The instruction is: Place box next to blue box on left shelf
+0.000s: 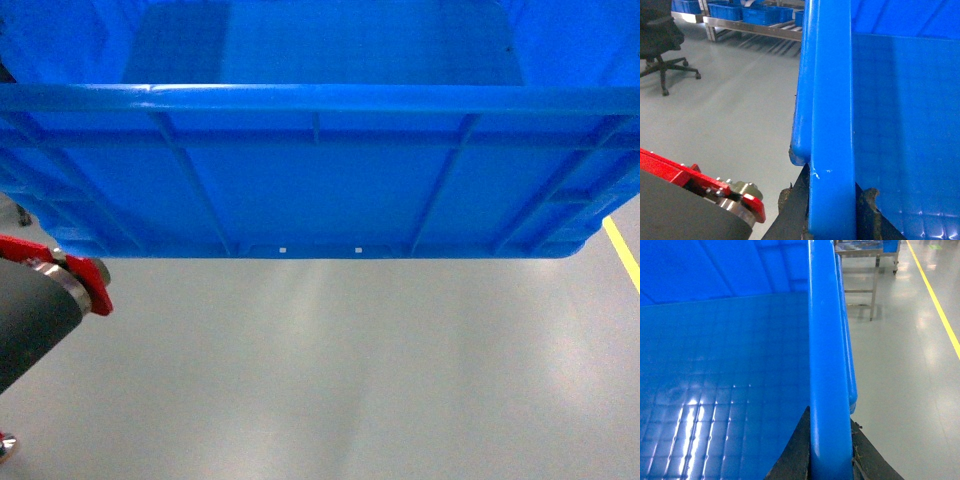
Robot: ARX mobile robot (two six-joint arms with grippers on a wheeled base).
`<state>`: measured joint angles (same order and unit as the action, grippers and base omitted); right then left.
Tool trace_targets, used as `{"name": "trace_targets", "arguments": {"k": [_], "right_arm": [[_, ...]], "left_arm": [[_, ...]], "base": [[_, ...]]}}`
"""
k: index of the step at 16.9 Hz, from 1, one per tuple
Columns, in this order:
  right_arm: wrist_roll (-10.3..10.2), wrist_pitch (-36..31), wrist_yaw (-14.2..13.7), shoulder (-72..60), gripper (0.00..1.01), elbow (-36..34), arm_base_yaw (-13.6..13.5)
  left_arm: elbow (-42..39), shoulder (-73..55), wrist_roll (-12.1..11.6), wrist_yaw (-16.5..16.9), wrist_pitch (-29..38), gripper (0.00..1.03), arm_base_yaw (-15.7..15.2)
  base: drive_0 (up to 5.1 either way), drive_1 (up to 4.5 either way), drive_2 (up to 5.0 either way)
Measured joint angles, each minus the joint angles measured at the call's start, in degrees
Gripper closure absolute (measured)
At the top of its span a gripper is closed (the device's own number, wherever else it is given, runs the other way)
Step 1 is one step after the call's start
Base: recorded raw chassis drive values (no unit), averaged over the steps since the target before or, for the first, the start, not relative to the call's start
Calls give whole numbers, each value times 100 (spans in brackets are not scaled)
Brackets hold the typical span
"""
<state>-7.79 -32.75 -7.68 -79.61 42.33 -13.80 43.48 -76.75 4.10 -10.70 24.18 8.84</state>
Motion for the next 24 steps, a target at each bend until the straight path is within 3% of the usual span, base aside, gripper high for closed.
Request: {"name": "trace_targets", "arguments": {"k": [15,24], "right_arm": [[0,13,0,0,94,0,0],[31,15,-7,61,94,0,0]], "left_arm": [[0,0,0,0,-15,95,0],[0,11,17,7,9,95,0]], "base": [[-150,-139,-160],[12,438,-414]]}}
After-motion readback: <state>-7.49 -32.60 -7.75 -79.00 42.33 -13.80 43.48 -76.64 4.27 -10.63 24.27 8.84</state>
